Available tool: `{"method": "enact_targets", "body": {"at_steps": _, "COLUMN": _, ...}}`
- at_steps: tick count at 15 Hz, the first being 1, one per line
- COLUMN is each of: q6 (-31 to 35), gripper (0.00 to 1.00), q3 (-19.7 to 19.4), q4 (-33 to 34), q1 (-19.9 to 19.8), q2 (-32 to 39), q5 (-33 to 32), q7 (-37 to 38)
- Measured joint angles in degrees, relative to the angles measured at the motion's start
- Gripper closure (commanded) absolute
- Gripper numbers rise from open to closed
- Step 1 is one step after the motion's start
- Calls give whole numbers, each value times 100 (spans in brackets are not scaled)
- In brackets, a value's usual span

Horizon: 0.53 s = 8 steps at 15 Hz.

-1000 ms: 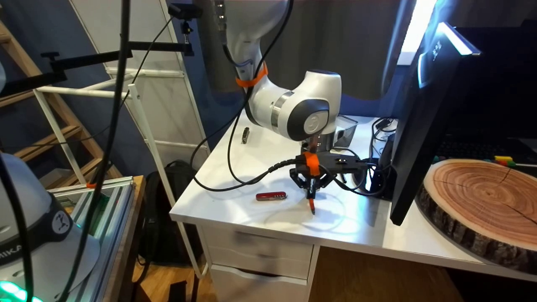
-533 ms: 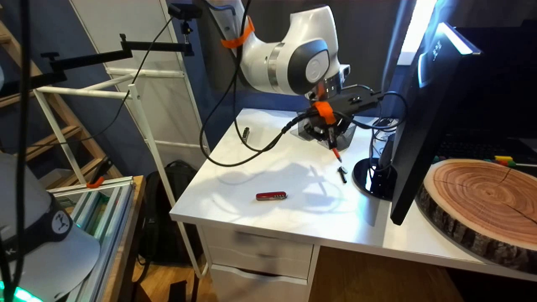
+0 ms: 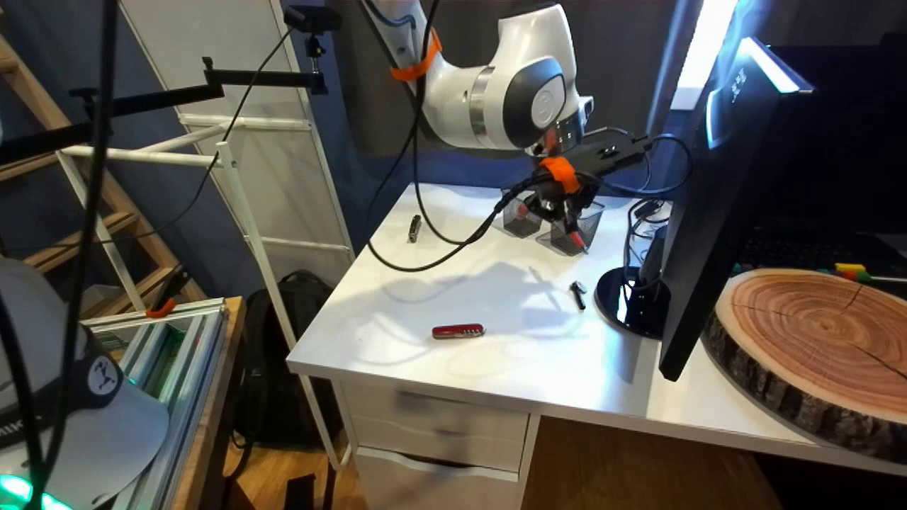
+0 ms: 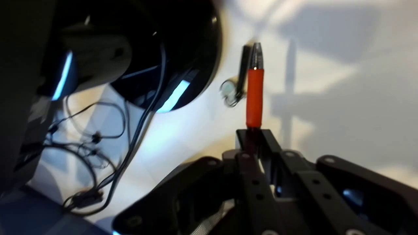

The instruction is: Put the red pen in the grey basket on the right

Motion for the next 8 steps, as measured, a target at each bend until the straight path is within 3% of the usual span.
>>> {"method": "enact_targets", "body": {"at_steps": 3, "q6": -12, "gripper": 97, "q3": 123, "q4": 972, "q1": 279, "q2": 176, "q5": -118, "q7": -223}}
{"method": "enact_targets", "body": {"at_steps": 8, "q6": -516, "gripper": 97, "q3": 1710, "q4": 2472, "q1": -215, "q2": 1042, "q5": 1090, "q7": -1787}}
